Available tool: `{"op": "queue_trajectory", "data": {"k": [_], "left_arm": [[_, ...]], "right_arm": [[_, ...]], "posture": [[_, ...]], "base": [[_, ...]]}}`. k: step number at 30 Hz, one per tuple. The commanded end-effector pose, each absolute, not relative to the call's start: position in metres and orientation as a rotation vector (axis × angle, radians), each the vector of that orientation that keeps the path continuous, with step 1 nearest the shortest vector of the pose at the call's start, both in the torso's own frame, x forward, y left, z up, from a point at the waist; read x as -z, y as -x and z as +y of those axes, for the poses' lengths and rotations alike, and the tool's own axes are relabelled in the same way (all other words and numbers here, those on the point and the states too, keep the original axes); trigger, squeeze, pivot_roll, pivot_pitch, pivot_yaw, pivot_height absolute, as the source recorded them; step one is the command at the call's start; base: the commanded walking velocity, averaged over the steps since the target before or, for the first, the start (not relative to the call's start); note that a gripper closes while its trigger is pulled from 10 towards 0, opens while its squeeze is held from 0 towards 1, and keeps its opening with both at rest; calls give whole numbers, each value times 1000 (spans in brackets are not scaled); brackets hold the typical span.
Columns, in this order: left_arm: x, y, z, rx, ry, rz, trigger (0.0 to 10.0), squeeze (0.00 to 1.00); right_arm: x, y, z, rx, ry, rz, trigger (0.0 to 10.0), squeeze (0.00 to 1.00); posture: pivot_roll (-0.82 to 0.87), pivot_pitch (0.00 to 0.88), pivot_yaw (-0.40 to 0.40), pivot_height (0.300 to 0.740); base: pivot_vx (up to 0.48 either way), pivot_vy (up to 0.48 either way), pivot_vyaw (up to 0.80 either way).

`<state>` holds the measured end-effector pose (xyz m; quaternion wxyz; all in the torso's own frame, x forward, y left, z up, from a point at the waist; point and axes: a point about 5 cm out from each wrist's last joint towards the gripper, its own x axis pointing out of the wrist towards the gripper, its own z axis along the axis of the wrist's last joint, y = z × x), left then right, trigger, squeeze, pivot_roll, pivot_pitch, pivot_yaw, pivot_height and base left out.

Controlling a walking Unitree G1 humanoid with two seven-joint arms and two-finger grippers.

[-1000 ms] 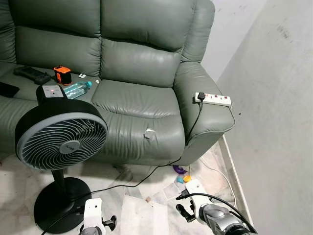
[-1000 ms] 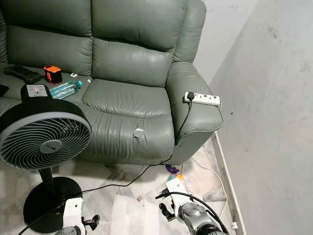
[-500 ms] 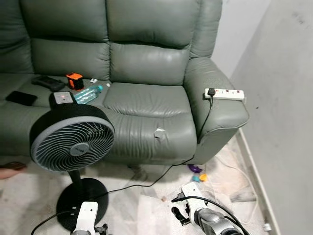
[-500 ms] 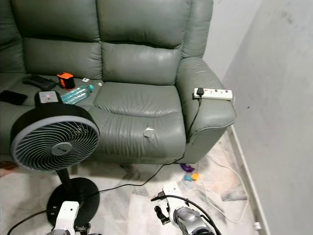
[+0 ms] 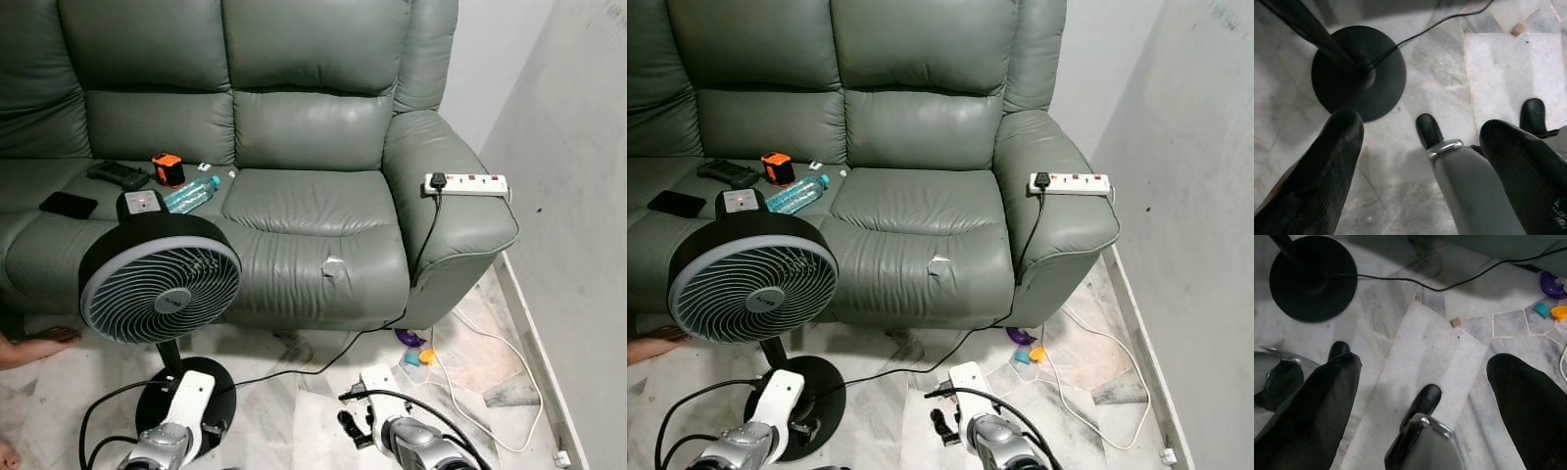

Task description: Hang keys on a hook

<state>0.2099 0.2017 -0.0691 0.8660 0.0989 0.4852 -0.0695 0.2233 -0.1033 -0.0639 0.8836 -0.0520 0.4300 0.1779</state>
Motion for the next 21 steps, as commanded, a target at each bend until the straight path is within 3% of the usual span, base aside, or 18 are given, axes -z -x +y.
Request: {"op": "queue_trajectory", "data": {"k": [1,21], "left_arm": [[72,-202,208,146,-206,1039,10000,0],[75,-196,205,179,-163,1060,10000,0]], "right_arm": [[64,-224,-103,-380,129,900,10000,0],[64,-224,-106,-400,160,904,10000,0]], "posture": [[106,74,-25,740],[90,97,-39,740]], "base": [[0,0,-756],[0,0,-756]]}}
